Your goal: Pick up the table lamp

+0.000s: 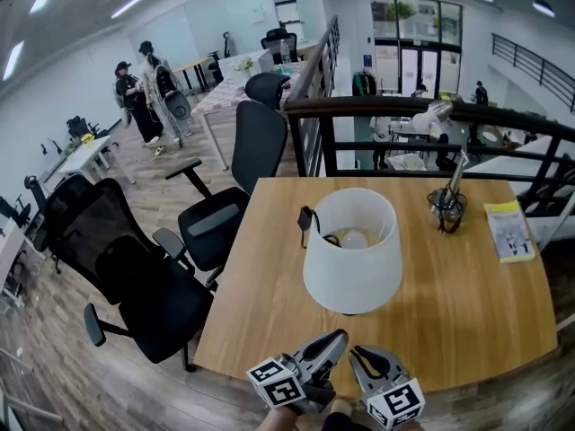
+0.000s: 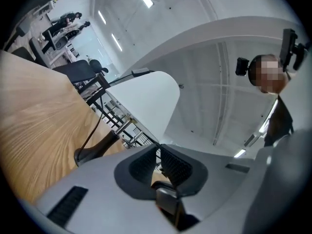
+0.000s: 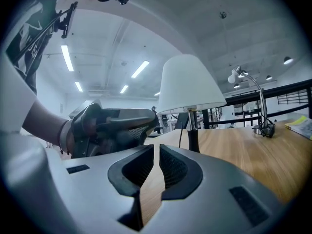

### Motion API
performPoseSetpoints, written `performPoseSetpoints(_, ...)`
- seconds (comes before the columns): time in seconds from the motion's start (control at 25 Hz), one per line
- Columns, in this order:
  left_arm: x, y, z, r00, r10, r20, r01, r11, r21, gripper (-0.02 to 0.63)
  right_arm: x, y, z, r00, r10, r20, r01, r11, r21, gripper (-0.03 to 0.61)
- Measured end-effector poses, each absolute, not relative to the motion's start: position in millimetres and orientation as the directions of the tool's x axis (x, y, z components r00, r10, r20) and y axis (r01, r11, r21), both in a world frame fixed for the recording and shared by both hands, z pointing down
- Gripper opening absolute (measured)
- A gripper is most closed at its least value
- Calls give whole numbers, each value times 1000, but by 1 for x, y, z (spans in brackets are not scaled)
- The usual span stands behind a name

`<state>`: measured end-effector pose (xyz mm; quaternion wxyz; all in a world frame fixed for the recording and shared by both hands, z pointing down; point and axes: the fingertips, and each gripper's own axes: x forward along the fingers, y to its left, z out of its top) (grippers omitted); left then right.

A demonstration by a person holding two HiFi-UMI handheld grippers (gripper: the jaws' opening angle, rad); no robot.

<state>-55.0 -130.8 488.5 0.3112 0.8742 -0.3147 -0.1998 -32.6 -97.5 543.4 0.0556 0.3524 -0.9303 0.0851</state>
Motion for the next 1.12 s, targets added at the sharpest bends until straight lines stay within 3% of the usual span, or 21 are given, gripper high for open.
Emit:
performPoseSetpoints(0.2, -54, -141, 494, 743, -652, -153, -376, -596, 710, 17, -39, -110, 547, -748, -641, 170, -662, 738, -132, 54)
performPoseSetpoints(0.32, -59, -145, 496, 742, -646, -180, -324, -580, 748, 103, -42, -112, 556, -753, -630, 190, -656, 742, -139, 54)
performPoseSetpoints(0.64, -71, -162, 495, 673, -642, -367, -111, -579, 808, 178, -47, -104, 568, -760, -611, 222, -643, 757, -120, 54)
performPoseSetpoints(0.88, -81, -172, 485, 583, -627, -517, 38, -614, 788, 186, -29, -93, 586, -723, -634, 275, -681, 721, -129, 54)
performPoseSetpoints(1.12, -80, -180, 474, 584, -539, -607, 135, -673, 727, 186, -22, -96, 596, -678, -668, 307, -726, 674, -137, 54)
